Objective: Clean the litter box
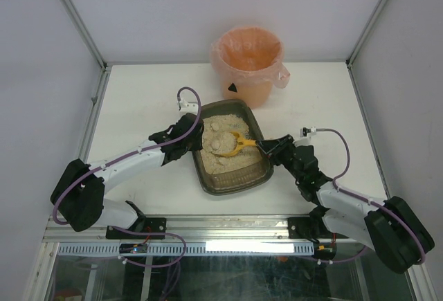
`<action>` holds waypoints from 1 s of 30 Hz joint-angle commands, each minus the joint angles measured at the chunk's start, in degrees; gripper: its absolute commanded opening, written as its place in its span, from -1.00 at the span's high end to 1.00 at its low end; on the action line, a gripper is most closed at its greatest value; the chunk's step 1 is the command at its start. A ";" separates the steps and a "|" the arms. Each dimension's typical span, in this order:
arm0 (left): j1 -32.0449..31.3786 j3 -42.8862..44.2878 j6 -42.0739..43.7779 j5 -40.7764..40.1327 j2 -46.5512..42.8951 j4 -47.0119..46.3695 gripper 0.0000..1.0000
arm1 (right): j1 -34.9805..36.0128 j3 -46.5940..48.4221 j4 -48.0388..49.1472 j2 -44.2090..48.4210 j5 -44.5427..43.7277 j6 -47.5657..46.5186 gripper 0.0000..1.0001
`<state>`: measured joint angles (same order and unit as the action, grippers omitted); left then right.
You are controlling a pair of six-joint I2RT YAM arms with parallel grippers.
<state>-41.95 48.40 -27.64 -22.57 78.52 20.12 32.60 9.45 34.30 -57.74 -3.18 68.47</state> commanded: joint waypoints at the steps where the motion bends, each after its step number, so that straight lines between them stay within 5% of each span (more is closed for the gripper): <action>1: -1.03 1.96 0.39 2.09 -1.24 -4.02 0.41 | -0.90 0.00 11.47 0.76 1.22 3.19 1.00; 13: -0.98 1.74 -0.31 1.59 -1.75 -4.03 0.38 | -4.43 -2.52 16.34 3.11 5.76 2.64 1.00; 30: 1.13 -0.72 -1.45 2.79 -9.81 -6.08 0.06 | -23.01 0.46 37.46 -12.36 32.57 8.42 1.00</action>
<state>-41.87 48.16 -27.83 -21.67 72.36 18.76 13.89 8.08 57.95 -69.71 22.76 72.10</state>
